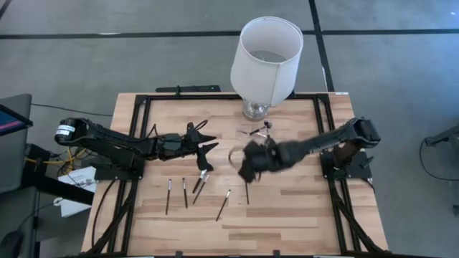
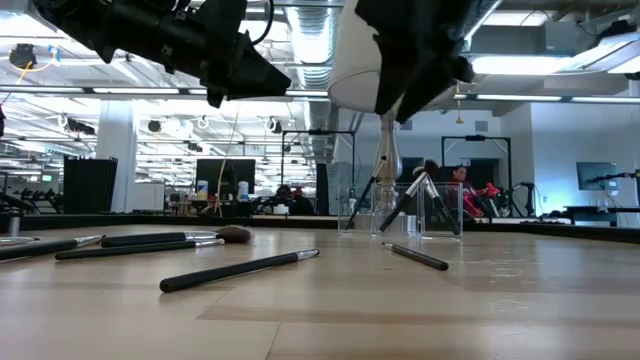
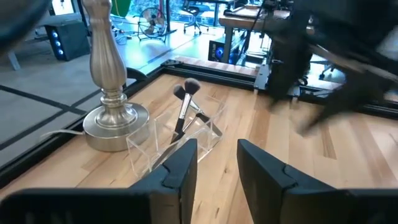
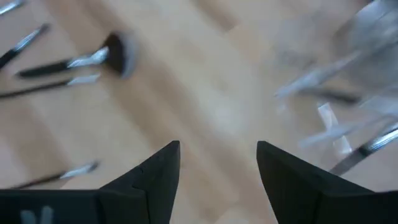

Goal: Put items in baskets/containers
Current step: Put the liner brush into the transparent organizer

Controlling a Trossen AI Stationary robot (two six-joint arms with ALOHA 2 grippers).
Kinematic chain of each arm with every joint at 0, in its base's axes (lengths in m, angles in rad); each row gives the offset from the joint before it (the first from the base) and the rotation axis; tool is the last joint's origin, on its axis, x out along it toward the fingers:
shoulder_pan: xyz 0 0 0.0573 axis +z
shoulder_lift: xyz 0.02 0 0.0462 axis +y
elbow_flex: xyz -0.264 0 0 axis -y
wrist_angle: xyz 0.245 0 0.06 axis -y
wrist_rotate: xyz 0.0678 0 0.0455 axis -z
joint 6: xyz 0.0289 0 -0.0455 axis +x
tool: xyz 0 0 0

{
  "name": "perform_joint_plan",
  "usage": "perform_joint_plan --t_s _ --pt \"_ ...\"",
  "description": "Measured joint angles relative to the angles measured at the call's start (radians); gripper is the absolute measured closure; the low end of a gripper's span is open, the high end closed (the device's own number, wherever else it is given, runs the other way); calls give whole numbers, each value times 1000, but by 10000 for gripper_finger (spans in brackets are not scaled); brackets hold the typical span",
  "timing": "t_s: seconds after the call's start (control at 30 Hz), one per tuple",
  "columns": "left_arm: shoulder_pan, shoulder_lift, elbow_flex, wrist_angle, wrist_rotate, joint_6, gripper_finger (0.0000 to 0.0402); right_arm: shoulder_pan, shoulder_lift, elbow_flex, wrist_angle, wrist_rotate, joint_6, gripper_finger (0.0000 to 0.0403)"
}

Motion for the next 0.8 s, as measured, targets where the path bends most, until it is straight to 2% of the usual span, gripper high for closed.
perform_joint_plan --t_s 0.2,0.4,0.63,0.8 --pt "0 0 0 0 0 2 291 135 124 -2 0 39 266 198" --pt "0 0 0 0 0 4 291 157 249 -2 27 179 403 207" --pt "0 0 0 0 -1 4 291 157 358 -2 102 130 505 221" --pt "0 0 0 0 -1 11 291 168 424 0 106 143 619 225"
